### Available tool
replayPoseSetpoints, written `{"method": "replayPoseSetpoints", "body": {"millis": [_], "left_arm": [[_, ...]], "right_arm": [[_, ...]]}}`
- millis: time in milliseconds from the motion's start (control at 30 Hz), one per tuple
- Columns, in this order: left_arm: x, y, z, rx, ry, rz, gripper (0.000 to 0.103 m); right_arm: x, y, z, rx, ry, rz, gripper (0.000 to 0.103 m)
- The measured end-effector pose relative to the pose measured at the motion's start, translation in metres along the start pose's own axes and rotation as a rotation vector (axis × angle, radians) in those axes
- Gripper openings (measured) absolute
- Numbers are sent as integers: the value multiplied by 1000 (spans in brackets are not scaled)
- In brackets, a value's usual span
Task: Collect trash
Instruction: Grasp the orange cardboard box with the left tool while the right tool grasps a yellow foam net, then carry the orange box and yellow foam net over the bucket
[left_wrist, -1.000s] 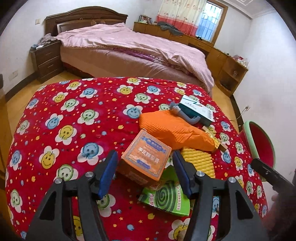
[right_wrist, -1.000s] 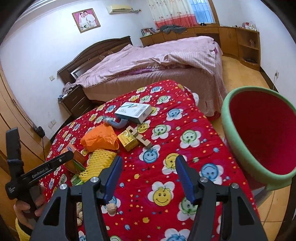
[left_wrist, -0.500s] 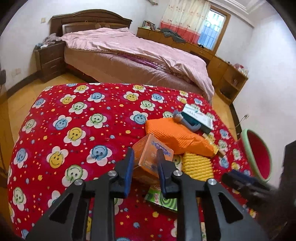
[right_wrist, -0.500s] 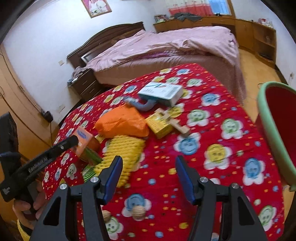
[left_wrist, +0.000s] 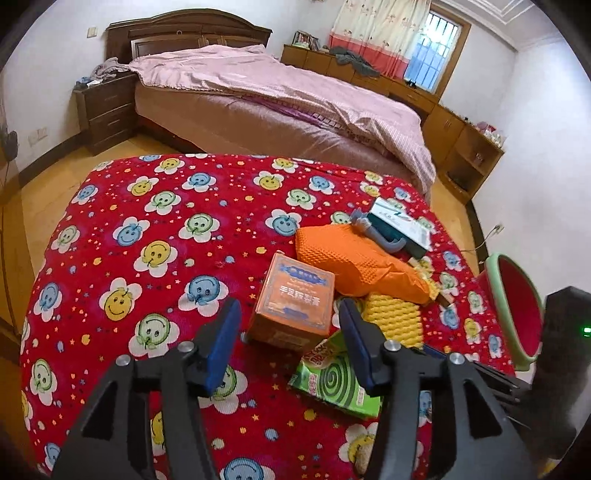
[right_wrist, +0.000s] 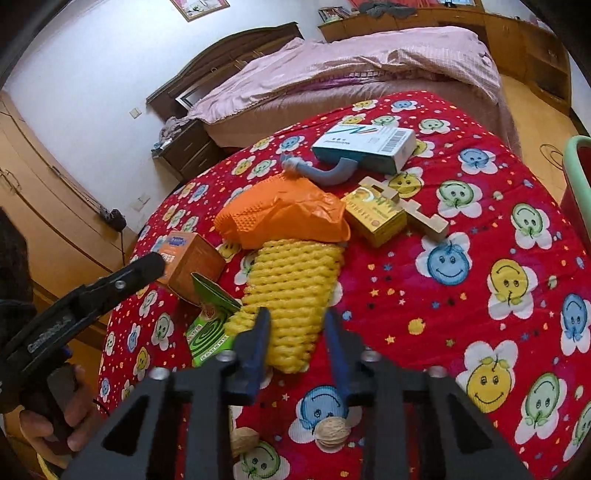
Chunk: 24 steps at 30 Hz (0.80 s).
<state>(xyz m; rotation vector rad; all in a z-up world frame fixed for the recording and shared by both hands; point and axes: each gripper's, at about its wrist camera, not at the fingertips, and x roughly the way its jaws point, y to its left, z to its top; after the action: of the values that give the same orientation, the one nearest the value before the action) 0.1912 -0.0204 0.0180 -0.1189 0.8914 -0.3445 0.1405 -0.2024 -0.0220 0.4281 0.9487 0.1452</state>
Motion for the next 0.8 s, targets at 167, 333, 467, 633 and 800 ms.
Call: {"method": "replayPoseSetpoints", "body": {"millis": [167, 333, 467, 633, 800], "left_arm": [[14, -2, 1, 4, 18, -1, 56], [24, -8, 0, 15, 35, 22, 56], [24, -10, 0, 29, 18, 47, 55], [17, -5, 2, 3, -11, 56, 48], [-5, -13, 4, 22, -52, 51, 48]], "right_arm": [[-16, -3, -2, -10, -43, 7, 12], [-36, -6, -3, -26, -95, 5, 11], [-54, -6, -6, -32, -127, 15, 11], [-76, -9, -10, -37, -174, 5, 11], [-97, -17, -14, -24, -222, -5, 11]]}}
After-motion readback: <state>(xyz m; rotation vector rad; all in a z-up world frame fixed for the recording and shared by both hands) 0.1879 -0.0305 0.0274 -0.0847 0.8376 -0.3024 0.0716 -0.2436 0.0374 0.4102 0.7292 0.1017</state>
